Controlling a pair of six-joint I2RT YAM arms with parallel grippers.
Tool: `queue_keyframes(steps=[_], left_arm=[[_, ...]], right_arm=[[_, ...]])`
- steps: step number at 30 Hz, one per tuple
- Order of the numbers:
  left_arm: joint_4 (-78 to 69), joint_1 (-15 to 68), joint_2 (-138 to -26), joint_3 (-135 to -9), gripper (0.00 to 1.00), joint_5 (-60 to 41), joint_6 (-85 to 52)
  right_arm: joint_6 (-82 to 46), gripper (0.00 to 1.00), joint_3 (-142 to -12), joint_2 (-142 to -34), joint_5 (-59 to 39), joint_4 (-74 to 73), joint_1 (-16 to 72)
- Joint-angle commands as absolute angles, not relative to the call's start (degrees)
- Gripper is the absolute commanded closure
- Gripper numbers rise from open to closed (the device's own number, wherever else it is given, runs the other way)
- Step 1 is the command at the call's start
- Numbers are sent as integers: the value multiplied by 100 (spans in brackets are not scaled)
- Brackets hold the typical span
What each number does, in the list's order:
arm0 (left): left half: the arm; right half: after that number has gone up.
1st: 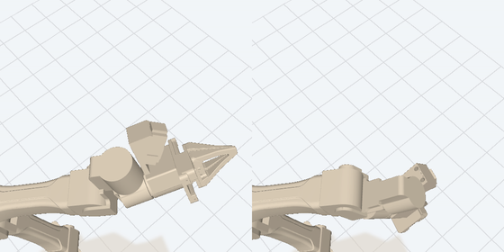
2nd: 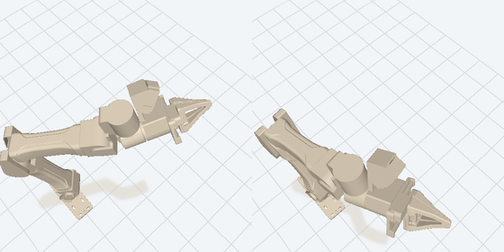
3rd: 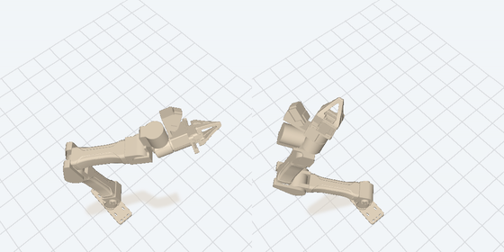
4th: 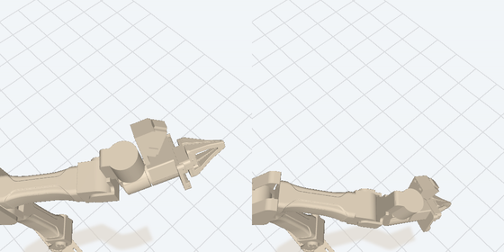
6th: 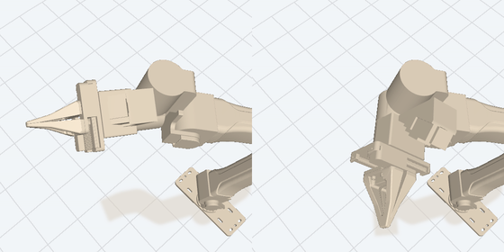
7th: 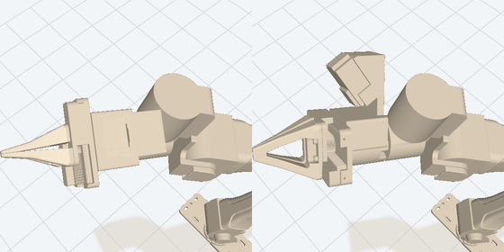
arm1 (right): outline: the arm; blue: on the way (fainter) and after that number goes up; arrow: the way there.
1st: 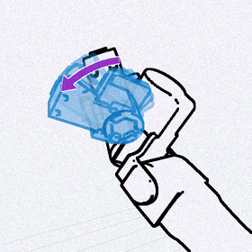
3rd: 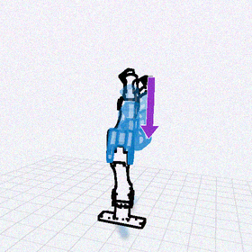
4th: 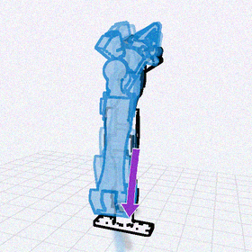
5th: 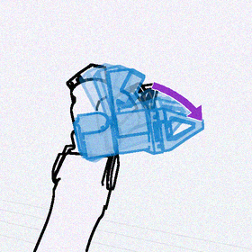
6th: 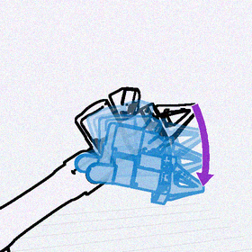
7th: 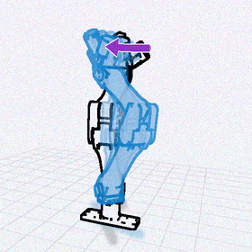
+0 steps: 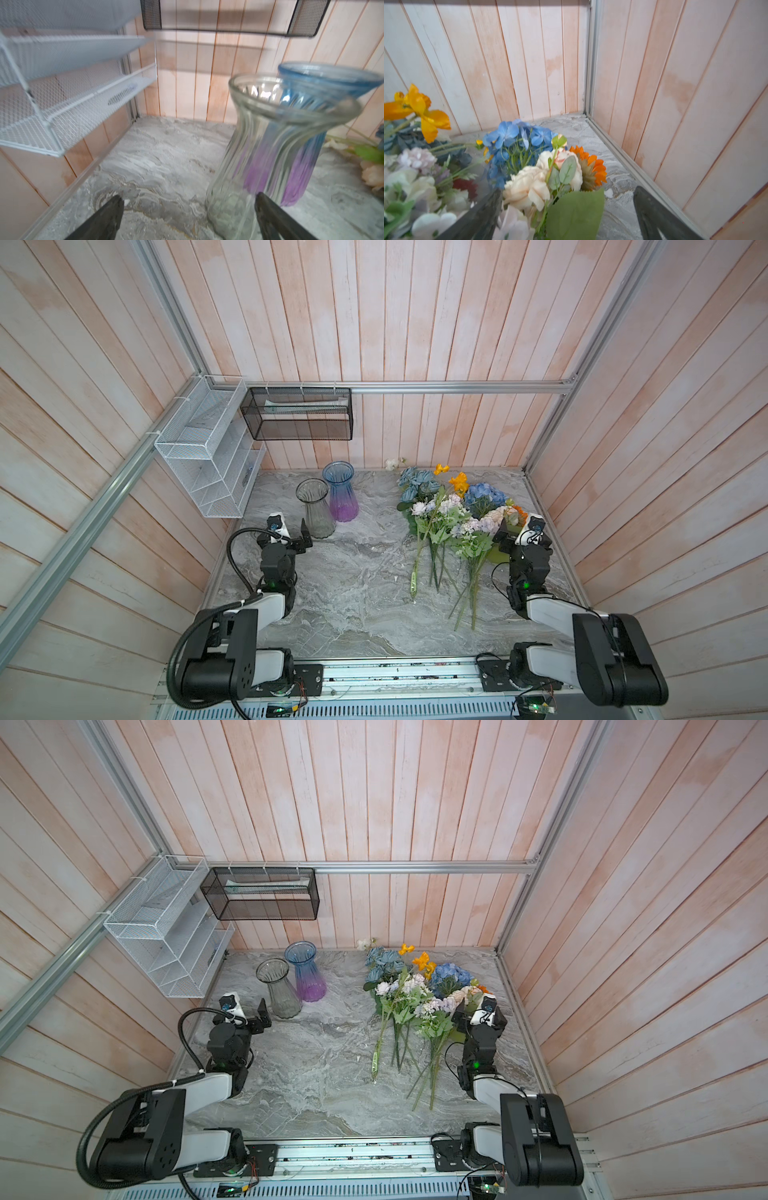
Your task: Arrange the flowers into the vase
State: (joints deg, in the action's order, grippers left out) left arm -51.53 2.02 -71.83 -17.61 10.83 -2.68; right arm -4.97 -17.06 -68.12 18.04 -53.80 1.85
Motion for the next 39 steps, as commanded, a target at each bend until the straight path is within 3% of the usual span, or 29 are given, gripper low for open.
queue_keyframes(steps=[1, 10, 23, 39], left_arm=[[-4412, 545, -6706, -1913, 0, 1657, -394], [-3752, 1375, -6698, -2441, 0, 1467, -569], [-4860, 1360, -8960, -3533, 0, 2020, 132], [-4990, 1080, -9947, -4523, 1, 2666, -163]], right_arm=[[-1079, 2, -2211, -6410, 1813, -3934, 234], [-2013, 2, -2863, -6130, 1246, -3067, 647], [-1753, 2, -3260, -6475, 984, -3594, 1523], [-1441, 2, -3400, -7050, 1134, -3879, 1626]])
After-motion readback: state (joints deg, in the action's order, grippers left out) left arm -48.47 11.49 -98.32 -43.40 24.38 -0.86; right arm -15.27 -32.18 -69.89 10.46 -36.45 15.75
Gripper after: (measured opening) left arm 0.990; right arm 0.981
